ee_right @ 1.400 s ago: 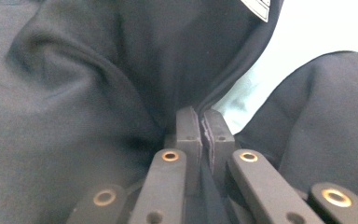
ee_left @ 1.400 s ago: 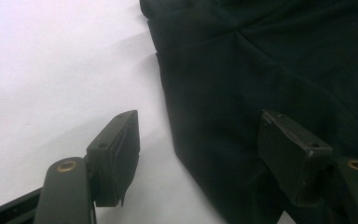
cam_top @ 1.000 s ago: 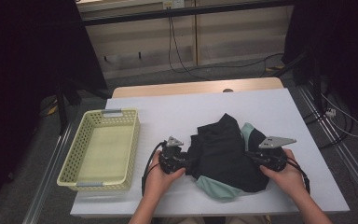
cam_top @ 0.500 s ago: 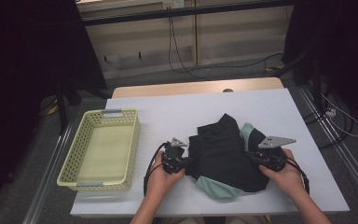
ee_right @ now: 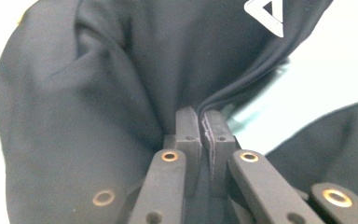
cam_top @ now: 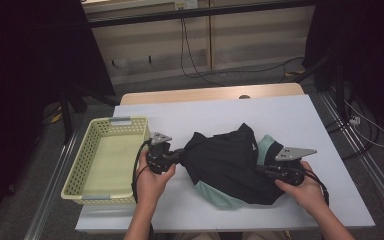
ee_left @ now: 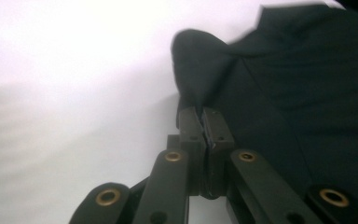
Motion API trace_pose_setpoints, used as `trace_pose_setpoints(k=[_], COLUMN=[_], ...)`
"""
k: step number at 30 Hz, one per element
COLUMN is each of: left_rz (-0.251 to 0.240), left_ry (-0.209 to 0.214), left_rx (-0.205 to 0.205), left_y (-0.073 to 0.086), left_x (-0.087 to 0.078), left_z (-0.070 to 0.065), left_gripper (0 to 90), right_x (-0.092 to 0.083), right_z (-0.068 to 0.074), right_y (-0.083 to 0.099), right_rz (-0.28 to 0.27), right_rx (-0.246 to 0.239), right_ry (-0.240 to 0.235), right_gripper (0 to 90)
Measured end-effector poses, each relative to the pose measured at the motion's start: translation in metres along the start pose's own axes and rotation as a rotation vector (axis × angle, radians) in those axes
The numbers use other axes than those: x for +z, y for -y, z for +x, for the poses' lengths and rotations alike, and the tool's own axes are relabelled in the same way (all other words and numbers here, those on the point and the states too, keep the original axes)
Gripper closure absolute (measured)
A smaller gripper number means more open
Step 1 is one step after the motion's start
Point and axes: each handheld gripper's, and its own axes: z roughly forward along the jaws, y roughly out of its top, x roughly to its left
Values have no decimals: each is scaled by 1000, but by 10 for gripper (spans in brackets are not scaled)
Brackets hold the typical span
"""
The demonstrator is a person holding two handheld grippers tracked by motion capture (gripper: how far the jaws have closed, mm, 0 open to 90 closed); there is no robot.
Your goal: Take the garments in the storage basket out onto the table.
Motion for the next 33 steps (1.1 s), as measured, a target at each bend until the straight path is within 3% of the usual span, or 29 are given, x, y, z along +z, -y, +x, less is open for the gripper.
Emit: trace_pose_setpoints(k=[4,8,14,19,23,33], left_rz=[-43,-42,-24,-12,-17,-16], left_ry=[-38,-40,-27,-33,-36,-52], left_rx=[-13,-23,-7,-8,-9,-5], left_y=[-5,-4,-3,-1,-1,-2], left_x=[-11,-12,-7,-5,-7,-11], left_z=[10,13,9,11,13,17], left_gripper=[886,886,885,884,884,885], right_x=[2,5,4,2,-2,2], right_z=[11,21,21,14,6,-21], right_y=[-3,-6,-9,-16,-25,-40], right_rz=[-5,0,-7,-37,-73,-102], right_rx=[-18,-43,-57,-61,-54,-8], right_ry=[-62,-93,-57,-4,45,168], right_gripper=[869,866,833,718,647,514])
